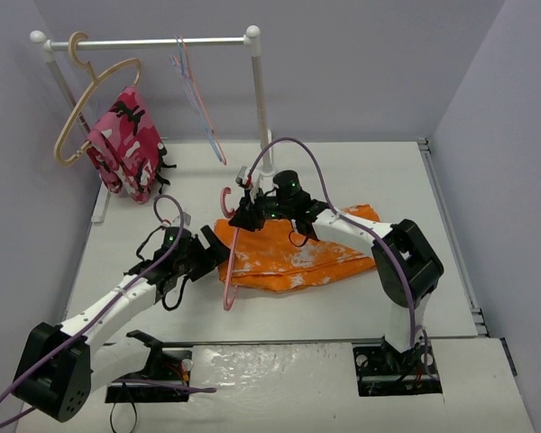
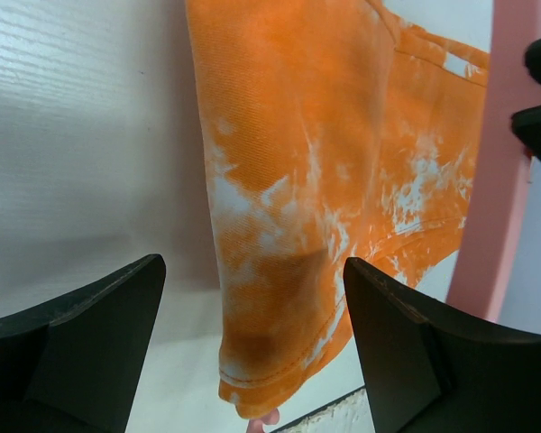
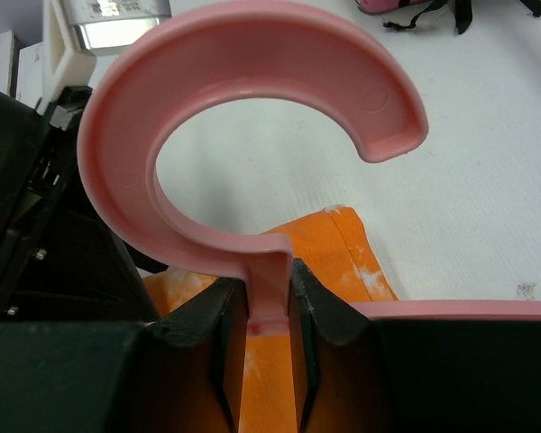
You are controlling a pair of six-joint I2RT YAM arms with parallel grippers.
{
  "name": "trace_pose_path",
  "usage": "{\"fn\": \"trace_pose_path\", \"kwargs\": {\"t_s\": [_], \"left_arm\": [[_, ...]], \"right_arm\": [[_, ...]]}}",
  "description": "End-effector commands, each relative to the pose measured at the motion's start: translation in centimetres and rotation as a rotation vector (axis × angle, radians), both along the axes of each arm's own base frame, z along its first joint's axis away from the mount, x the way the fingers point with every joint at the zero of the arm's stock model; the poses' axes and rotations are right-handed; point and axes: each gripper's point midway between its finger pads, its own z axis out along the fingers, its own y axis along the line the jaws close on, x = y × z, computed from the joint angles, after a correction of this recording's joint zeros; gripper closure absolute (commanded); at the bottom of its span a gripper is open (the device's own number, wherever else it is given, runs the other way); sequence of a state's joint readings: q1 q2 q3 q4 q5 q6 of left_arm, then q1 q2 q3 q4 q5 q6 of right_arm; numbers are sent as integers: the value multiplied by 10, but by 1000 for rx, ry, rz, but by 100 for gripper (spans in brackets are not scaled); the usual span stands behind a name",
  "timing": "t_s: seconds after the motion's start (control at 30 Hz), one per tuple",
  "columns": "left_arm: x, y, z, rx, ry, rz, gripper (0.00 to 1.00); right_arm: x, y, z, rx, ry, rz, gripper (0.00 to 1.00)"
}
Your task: Place the trousers on the hanger
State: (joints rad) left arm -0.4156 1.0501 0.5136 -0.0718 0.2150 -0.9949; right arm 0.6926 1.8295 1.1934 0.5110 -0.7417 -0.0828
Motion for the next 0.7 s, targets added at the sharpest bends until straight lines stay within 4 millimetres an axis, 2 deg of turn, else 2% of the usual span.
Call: {"fn": "trace_pose_path", "kwargs": {"t_s": [0.0,0.1,0.2,0.3,0.4,0.47,0.57,0.67], "left_arm": [[13,-18,20,-117,-44,-12,25],[12,-23,24,-136,-44,-33,33],[12,-24,28,-142,-54,-42,45],[13,-27,35,-162,-74,-51,62],[13,-29,41,-175,-88,-63,72],[15,-31,58,-183,-121,-77,97],[12,-26,74,-153,-129,-107,100],[16,-21,112,-121,-180,-149,100]], "right_arm": [[1,6,96,171,-174,39,100],[0,7,102,181,-181,45,100],[-1,7,106,190,-184,50,100],[-3,7,112,202,-187,57,100],[-4,6,115,205,-190,60,100],[-6,5,116,202,-193,66,100],[-13,4,122,205,-190,91,100],[-26,0,138,227,-202,135,100]]}}
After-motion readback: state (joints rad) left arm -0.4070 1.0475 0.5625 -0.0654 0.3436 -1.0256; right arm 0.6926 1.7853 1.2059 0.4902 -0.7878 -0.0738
